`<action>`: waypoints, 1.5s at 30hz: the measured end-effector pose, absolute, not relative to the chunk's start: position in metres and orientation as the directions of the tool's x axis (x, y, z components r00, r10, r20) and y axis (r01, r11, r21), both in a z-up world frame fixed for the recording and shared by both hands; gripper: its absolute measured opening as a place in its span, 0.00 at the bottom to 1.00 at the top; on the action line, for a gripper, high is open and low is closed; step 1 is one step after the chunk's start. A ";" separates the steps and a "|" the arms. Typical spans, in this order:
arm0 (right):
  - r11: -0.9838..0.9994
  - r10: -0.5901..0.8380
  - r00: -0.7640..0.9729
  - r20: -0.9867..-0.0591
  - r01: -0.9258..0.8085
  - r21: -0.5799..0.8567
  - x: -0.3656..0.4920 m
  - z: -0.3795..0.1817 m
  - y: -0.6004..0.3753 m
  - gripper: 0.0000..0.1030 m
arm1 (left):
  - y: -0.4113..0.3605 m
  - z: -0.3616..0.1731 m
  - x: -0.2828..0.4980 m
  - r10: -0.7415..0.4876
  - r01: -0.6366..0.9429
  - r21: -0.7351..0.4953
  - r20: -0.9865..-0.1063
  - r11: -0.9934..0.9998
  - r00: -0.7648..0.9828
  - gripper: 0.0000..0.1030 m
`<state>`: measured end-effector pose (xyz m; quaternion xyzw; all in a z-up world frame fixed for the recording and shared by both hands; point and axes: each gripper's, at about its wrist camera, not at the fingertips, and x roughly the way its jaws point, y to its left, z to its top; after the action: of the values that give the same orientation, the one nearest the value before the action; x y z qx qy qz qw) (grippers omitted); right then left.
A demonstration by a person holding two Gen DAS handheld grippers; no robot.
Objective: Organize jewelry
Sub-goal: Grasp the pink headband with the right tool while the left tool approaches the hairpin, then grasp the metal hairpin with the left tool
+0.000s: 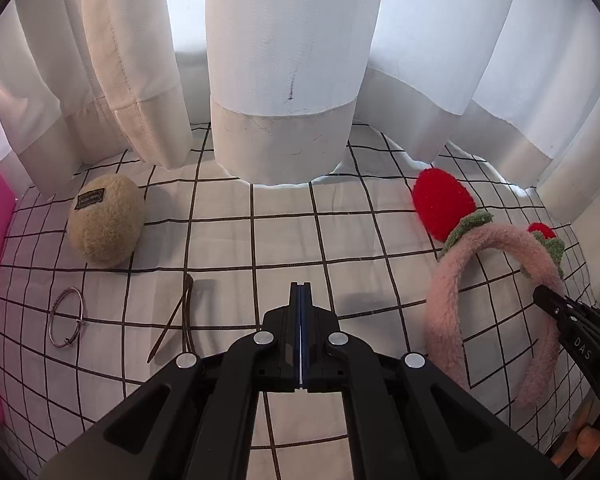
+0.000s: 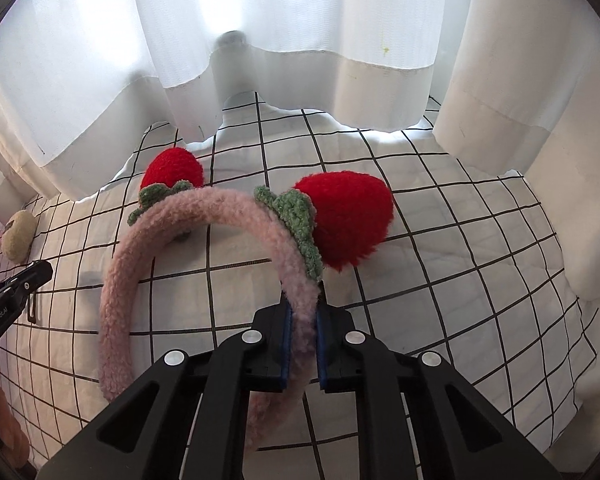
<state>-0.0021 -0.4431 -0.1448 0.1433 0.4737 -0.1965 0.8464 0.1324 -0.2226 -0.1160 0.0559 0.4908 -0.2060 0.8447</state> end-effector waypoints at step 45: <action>0.880 -0.153 0.472 -0.868 0.465 0.098 0.002 -0.159 -0.437 0.10 | -0.163 -0.142 0.137 -0.209 0.409 -0.039 -0.901 0.912 0.381 0.67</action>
<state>0.0022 -0.4374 -0.1587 0.1628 0.4802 -0.1834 0.8422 0.1375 -0.1628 -0.1417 0.0955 0.5240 -0.1873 0.8254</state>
